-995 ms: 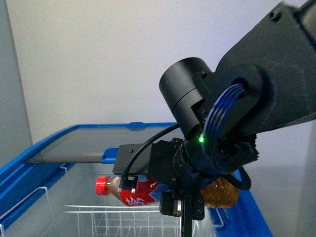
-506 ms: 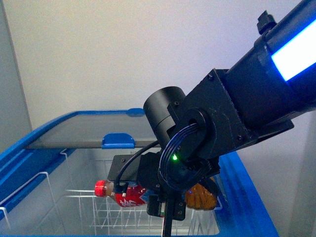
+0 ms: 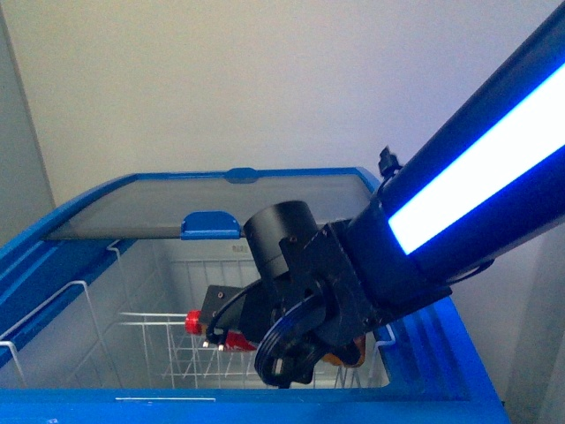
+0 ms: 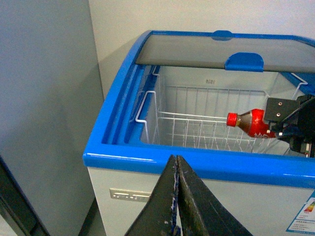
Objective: Put drink in fridge
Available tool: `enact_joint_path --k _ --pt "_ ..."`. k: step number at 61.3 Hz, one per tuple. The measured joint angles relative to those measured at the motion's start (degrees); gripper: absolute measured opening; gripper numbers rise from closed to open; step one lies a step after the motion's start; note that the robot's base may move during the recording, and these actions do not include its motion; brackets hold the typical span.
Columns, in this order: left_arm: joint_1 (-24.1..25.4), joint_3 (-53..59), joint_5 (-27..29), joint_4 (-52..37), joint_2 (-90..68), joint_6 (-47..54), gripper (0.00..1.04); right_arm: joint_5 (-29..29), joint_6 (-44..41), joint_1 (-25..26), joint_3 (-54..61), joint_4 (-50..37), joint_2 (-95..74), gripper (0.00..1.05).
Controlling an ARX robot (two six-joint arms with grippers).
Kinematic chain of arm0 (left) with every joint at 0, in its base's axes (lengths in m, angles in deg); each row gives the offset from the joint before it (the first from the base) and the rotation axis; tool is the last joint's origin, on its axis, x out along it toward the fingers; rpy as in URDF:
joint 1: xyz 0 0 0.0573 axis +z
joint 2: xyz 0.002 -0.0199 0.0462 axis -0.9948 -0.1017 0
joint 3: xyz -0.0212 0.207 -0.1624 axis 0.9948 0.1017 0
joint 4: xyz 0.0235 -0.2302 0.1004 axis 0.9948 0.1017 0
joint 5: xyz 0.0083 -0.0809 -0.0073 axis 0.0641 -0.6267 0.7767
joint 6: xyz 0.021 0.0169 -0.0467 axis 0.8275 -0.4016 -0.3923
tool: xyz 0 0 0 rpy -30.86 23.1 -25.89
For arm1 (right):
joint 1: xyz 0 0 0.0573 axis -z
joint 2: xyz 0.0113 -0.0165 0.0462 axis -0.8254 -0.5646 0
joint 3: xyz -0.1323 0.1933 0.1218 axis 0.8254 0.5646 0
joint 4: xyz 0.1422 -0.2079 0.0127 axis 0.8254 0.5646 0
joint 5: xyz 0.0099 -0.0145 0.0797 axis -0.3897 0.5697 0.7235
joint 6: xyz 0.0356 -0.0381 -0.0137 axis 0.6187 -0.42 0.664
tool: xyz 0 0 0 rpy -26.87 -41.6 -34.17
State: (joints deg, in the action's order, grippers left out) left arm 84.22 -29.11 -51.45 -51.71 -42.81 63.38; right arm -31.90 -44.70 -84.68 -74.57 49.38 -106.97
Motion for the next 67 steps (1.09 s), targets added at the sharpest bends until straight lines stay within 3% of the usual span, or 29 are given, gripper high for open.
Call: enact_joint_path --k 25,32,47,67 --pt "0.00 0.00 -0.02 2.86 4.48 0.00 0.03 -1.09 1.07 -1.51 -0.48 -3.45 -2.84 0.39" --pt "0.00 0.00 -0.02 2.89 4.48 0.00 0.03 -0.70 1.03 -2.03 -0.48 -3.78 -2.84 0.64" --pt "0.00 0.00 -0.02 2.89 4.48 0.00 0.03 0.61 1.07 -2.12 -0.09 -5.05 -0.90 0.98" --pt "0.00 0.00 -0.02 2.89 4.48 0.00 0.03 5.70 2.69 -1.44 8.33 -6.54 13.90 0.97"
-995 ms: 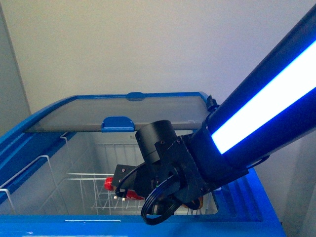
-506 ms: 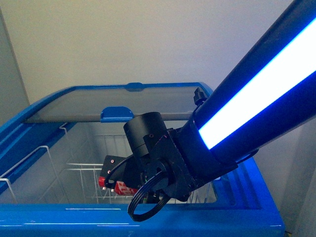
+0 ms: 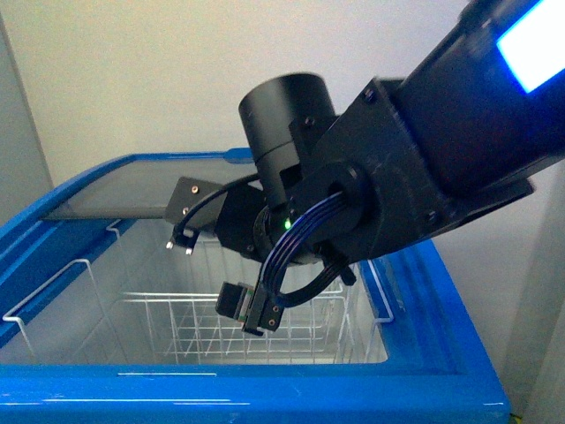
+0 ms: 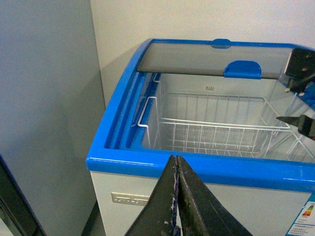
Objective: Put drink in fridge
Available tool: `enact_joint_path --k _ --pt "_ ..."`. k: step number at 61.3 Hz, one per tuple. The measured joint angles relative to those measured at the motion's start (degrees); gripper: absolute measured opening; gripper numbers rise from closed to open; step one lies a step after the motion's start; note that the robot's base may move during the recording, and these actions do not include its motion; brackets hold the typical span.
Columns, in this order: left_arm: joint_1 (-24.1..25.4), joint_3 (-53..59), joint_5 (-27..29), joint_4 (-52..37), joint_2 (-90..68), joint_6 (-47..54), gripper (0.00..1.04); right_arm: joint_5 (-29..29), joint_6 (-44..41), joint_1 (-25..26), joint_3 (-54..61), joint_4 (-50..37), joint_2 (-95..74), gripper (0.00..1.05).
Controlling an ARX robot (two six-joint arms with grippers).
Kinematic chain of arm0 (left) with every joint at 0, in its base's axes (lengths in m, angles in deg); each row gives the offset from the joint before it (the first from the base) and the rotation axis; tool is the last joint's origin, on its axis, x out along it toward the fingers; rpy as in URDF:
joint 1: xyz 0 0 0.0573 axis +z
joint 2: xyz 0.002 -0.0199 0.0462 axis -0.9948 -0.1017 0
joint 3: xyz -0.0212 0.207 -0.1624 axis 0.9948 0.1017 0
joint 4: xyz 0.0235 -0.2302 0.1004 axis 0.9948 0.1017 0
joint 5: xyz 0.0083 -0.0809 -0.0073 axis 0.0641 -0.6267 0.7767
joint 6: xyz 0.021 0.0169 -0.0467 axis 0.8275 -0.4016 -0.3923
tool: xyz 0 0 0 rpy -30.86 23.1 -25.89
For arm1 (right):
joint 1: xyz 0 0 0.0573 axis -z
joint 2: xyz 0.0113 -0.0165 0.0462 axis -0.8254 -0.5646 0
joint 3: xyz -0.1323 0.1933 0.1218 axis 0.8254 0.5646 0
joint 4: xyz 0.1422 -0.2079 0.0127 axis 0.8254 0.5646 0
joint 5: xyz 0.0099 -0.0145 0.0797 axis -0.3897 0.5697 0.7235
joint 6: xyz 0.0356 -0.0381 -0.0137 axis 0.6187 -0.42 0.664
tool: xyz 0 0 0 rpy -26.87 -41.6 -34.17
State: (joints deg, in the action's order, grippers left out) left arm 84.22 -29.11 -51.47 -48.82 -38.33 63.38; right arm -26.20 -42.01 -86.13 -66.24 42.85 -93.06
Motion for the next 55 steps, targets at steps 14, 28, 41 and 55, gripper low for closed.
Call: enact_joint_path --k 14,28,41,55 --pt "0.00 0.00 0.00 0.00 0.00 0.00 0.03 -3.10 11.39 4.74 4.15 -1.70 15.04 0.97" --pt "0.00 0.00 0.00 0.00 0.00 0.00 0.03 -15.80 28.74 13.88 8.57 3.87 28.04 0.97" --pt "0.00 0.00 0.00 0.00 0.00 0.00 0.03 -5.88 47.15 18.01 21.66 0.35 43.34 0.86" --pt "0.00 0.00 0.00 0.00 0.00 0.00 0.03 1.33 52.37 21.14 41.59 -17.20 51.45 0.54"
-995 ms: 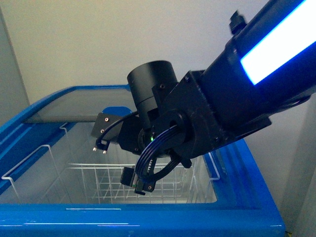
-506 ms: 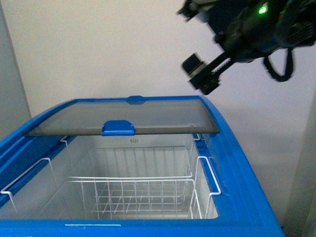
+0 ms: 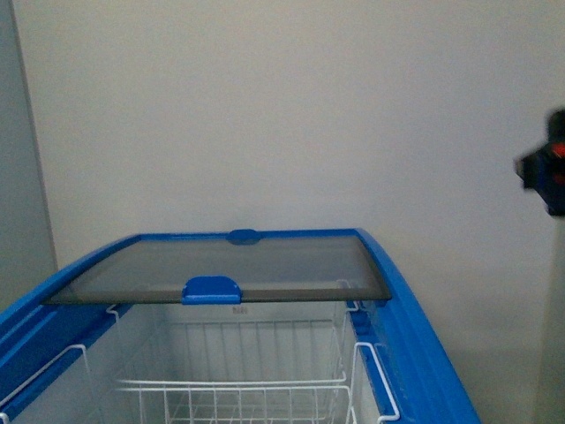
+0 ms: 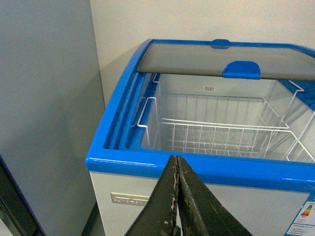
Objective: Put drink in fridge
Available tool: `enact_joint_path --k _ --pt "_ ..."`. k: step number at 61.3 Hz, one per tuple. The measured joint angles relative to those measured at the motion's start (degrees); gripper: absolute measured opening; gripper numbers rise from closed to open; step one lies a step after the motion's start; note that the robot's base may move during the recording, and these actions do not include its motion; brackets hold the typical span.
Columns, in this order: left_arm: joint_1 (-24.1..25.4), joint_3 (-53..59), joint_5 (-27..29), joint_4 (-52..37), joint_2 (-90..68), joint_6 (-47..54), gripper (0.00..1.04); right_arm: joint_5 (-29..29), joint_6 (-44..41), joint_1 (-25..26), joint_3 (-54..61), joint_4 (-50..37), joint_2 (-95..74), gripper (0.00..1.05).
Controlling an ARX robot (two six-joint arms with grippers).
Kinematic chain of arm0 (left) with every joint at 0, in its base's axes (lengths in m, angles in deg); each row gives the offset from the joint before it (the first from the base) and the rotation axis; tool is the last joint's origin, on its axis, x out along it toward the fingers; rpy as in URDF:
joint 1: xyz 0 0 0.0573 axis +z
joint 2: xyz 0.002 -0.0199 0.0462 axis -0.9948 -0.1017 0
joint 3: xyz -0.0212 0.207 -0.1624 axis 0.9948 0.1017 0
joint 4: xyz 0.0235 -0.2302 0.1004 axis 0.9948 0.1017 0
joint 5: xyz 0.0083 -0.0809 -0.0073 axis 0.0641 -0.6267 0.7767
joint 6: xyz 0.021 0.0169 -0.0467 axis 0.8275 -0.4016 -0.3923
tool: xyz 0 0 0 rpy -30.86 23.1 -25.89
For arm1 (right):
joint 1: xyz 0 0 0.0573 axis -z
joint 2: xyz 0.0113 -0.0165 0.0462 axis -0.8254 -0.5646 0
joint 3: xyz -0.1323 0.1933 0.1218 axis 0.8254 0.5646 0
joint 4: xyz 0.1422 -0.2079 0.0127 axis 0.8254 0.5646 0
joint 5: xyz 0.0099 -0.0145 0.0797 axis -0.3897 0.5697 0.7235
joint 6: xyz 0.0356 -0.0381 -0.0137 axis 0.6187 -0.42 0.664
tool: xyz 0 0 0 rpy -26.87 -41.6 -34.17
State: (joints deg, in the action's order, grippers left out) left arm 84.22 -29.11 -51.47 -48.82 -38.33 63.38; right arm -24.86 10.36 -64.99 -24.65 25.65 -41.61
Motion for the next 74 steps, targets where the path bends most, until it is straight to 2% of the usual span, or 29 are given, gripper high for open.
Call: enact_joint_path --k 22,32,35,40,74 --pt "0.00 0.00 0.00 0.00 0.00 0.00 0.03 3.34 1.09 3.39 17.97 -6.84 9.92 0.03" --pt "0.00 0.00 0.00 0.00 0.00 0.00 0.03 4.79 1.25 5.07 25.53 -8.15 15.63 0.03" --pt "0.00 0.00 0.00 0.00 0.00 0.00 0.03 8.33 1.25 7.08 27.30 -8.15 17.44 0.03" --pt "0.00 0.00 0.02 0.00 0.00 0.00 0.03 8.59 1.29 9.07 29.66 -8.09 20.13 0.03" --pt "0.00 0.00 0.00 0.00 0.00 0.00 0.03 8.92 1.27 9.25 38.64 1.90 39.23 0.03"
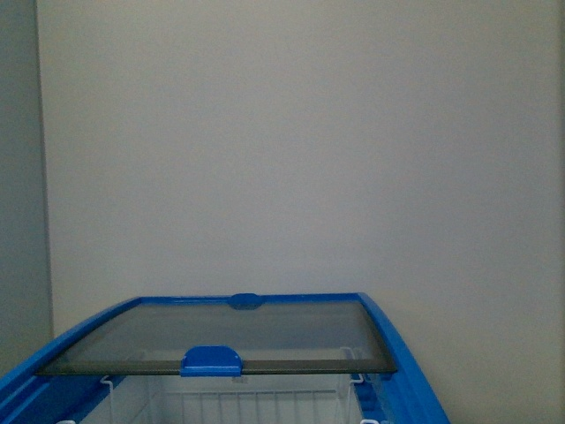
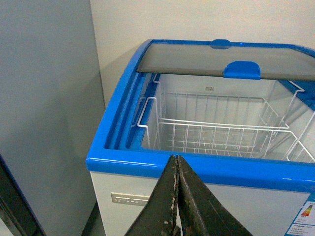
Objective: Put drink in fridge
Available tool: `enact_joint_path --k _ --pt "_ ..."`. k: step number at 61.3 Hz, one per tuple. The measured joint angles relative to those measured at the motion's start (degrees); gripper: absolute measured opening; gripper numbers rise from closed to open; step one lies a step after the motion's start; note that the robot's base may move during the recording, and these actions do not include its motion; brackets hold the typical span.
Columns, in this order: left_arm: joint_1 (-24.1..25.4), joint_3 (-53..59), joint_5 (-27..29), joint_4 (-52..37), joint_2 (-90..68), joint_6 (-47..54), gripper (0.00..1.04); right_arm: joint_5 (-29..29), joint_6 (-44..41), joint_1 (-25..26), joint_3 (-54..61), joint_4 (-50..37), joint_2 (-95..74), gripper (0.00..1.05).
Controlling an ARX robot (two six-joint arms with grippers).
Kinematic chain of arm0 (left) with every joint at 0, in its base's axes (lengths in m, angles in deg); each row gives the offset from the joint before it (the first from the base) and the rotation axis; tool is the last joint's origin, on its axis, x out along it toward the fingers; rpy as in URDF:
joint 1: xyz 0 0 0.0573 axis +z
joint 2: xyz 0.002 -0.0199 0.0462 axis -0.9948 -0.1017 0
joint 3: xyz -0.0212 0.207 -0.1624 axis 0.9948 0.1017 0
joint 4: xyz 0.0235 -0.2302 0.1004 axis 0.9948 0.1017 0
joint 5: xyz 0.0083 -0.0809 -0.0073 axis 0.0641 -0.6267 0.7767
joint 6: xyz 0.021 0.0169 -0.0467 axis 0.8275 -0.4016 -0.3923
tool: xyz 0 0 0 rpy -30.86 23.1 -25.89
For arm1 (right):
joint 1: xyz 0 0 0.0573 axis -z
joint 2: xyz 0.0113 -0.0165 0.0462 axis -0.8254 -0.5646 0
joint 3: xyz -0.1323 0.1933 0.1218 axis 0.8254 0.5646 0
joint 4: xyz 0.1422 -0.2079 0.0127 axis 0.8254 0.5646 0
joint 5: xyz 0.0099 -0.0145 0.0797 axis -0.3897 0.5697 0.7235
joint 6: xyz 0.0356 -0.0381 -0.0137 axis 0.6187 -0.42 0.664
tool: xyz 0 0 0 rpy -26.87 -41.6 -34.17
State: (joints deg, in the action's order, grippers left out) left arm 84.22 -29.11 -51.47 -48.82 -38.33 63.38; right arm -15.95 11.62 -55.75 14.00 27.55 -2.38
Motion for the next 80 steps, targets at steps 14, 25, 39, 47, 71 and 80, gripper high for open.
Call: enact_joint_path --k 14,25,39,47,71,80 --pt "0.00 0.00 0.00 0.00 0.00 0.00 0.03 0.07 0.02 0.00 1.70 3.45 6.05 0.03" --pt "0.00 0.00 0.00 0.00 0.00 0.00 0.03 0.11 0.02 0.00 1.73 8.09 10.86 0.03" --pt "0.00 0.00 0.00 0.00 0.00 0.00 0.03 0.09 0.02 0.00 1.70 12.98 15.87 0.03" --pt "0.00 0.00 0.00 0.00 0.00 0.00 0.03 0.11 0.02 0.00 1.70 15.56 18.47 0.03" --pt "0.00 0.00 0.00 0.00 0.00 0.00 0.54 -0.02 0.02 0.00 1.70 26.84 29.55 0.50" --pt "0.00 0.00 0.00 0.00 0.00 0.00 0.84 0.09 0.02 0.00 1.70 26.88 29.59 0.79"
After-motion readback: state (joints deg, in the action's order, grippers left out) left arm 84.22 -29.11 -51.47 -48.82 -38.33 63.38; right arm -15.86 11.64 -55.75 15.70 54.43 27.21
